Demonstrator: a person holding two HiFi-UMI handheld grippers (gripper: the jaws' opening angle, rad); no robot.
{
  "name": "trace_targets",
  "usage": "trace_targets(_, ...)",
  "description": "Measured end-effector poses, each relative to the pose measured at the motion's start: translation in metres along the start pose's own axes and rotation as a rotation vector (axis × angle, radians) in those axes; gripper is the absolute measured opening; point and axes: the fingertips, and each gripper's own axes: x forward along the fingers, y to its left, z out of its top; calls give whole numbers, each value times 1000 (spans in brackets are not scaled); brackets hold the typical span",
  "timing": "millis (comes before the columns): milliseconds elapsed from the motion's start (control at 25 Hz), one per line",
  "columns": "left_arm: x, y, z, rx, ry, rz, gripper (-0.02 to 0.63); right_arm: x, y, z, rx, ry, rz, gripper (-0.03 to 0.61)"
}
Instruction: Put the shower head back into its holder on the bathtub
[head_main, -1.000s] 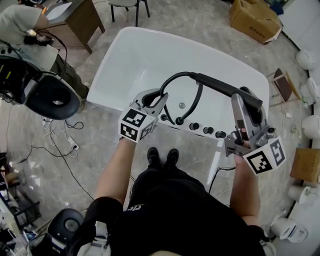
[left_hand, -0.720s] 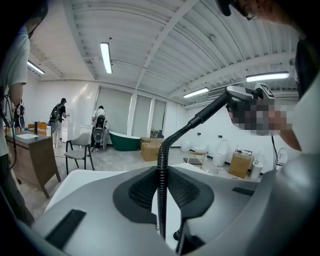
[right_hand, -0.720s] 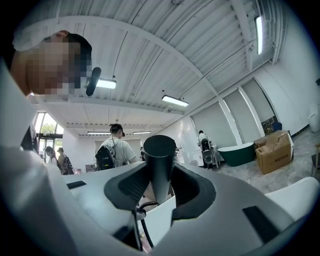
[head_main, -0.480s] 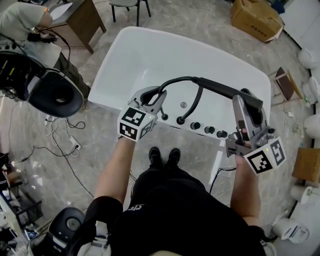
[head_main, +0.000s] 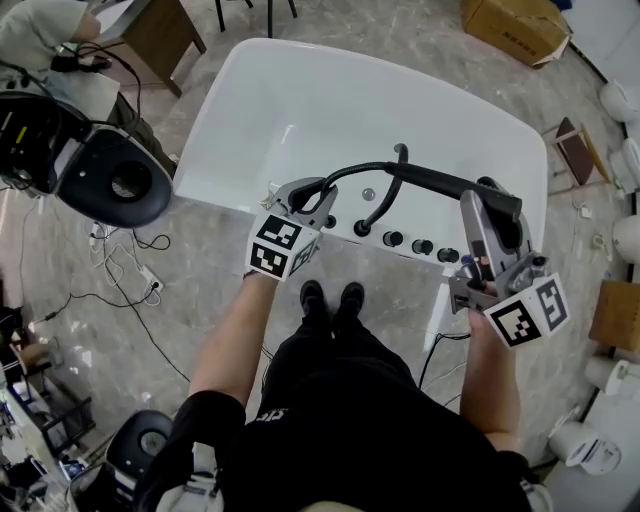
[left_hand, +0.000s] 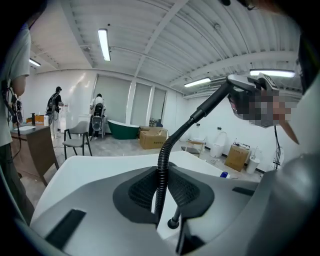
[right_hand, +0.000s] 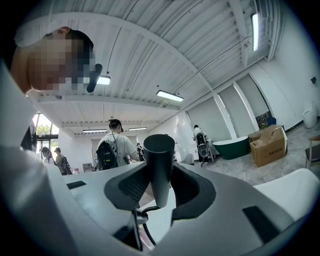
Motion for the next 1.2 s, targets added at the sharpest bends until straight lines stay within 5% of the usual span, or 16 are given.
trace_targets(440,48,-32,-96,-18,210,-74,86,-5,1,-48,61,78,28,146)
trace_targets(640,34,-39,-96,-59,162,-115,158,4,12,-60,39,112,51,146)
trace_targets(1200,-38,21,-81,-116,51,1,135,69,43,-115,-53,245,107,146)
